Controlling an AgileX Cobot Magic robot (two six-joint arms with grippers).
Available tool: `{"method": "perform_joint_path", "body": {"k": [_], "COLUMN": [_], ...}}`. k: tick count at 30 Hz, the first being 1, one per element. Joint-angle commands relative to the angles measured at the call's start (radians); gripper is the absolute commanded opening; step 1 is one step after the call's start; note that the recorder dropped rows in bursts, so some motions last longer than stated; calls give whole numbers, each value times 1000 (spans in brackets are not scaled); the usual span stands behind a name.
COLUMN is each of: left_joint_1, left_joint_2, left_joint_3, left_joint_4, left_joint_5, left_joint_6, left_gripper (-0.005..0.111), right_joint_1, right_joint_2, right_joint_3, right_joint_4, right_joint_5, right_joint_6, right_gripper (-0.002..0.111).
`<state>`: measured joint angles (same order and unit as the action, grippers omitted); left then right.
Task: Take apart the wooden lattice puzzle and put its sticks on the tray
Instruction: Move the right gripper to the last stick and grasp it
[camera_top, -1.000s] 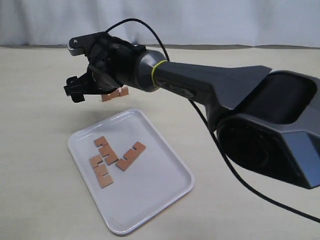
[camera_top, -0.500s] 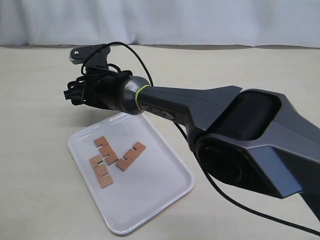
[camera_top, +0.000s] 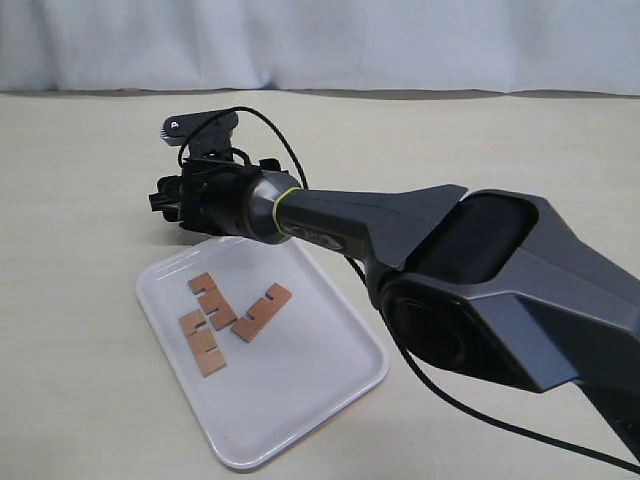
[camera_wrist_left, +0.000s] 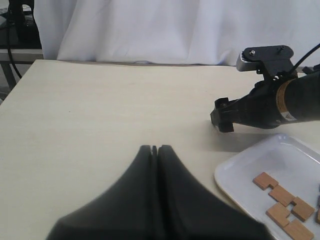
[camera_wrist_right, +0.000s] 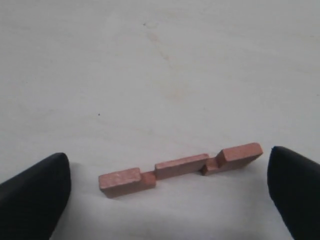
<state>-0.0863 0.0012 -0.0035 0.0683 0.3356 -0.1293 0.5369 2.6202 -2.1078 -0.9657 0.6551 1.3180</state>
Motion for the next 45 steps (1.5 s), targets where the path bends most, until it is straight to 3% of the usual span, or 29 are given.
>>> {"method": "perform_joint_path", "body": {"k": [1, 20, 23, 29, 33, 40, 45], "left_joint_1": [-8, -8, -8, -8, -8, -8, -8], "left_joint_2": [-1, -1, -1, -1, -1, -1, -1], "left_joint_3": [4, 4, 4, 4, 4, 4, 4], "left_joint_4": [0, 0, 0, 0, 0, 0, 0], "left_joint_5": [-15, -10, -10, -10, -10, -10, -15], "left_joint_6": [-3, -3, -3, -3, -3, -3, -3], "left_gripper": [0, 0, 0, 0, 0, 0, 0], "right_joint_1": [-5, -11, -11, -11, -11, -11, 1], "right_joint_2": [2, 24, 24, 24, 24, -32, -103], "right_joint_3": [-6, -6, -6, -6, -6, -6, -6], "right_joint_4": [-38, -127, -127, -123, -82, 21, 179], "right_joint_5": [15, -7, -13, -29, -33, -13, 22], "right_joint_6": [68, 75, 74, 73, 19, -149, -419], "right_gripper": [100, 99, 86, 32, 7, 5, 5]}}
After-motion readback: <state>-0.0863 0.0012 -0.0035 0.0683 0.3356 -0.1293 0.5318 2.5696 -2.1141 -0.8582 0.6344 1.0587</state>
